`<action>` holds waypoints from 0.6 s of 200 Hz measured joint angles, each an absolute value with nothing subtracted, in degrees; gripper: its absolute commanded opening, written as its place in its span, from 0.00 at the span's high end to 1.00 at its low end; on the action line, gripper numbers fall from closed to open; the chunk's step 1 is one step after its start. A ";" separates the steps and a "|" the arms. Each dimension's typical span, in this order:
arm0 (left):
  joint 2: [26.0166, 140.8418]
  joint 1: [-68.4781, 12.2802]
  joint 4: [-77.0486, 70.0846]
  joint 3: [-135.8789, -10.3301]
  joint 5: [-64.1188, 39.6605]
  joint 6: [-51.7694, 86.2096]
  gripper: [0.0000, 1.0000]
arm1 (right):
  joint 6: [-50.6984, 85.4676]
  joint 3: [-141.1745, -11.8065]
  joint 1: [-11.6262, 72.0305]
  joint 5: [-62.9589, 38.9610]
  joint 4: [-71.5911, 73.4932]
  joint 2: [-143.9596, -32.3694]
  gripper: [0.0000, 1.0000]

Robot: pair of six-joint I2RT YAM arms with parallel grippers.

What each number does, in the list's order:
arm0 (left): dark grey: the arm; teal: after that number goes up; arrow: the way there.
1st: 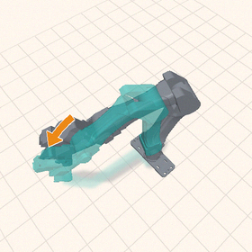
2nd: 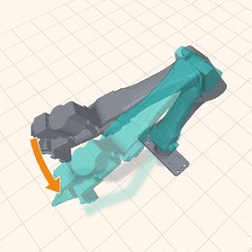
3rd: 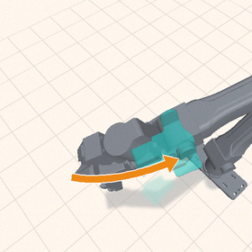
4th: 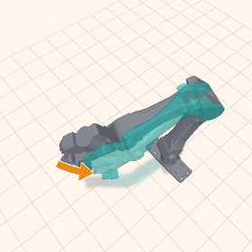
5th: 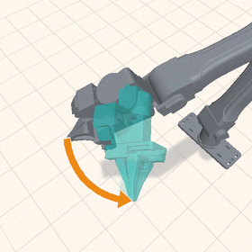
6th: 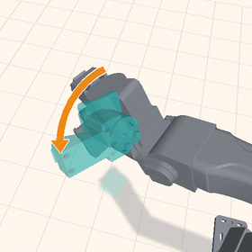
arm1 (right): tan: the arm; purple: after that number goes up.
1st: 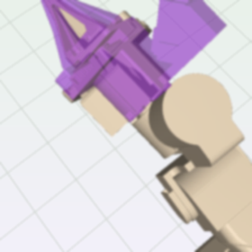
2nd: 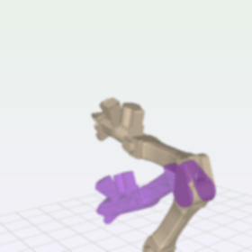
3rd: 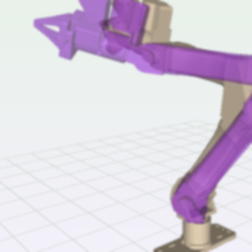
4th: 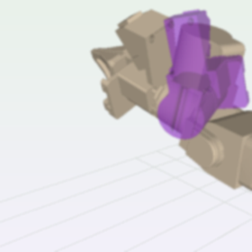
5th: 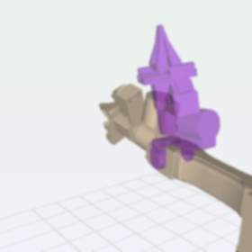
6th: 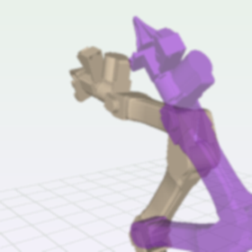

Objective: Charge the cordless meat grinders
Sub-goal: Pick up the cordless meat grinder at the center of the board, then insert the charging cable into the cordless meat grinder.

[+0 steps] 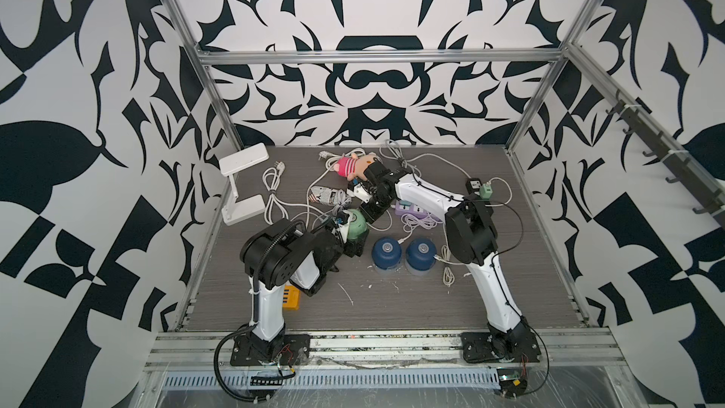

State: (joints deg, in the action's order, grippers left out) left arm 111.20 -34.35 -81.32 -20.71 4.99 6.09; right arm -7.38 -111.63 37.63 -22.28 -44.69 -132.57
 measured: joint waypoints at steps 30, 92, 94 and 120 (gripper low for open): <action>111.07 -34.35 -81.21 -20.69 4.99 5.91 0.23 | -6.15 -111.04 37.65 -21.91 -44.23 -132.57 1.00; 100.22 -34.35 -75.70 -17.06 6.13 5.78 0.34 | -2.98 -105.67 37.60 -12.56 -43.79 -126.21 1.00; 99.66 -34.35 -75.35 -17.02 6.20 5.76 0.34 | -2.98 -105.45 37.58 -12.19 -43.77 -125.62 1.00; 89.73 -34.35 -67.07 -17.10 7.09 5.52 0.37 | -3.07 -104.01 37.60 -8.75 -43.88 -119.13 1.00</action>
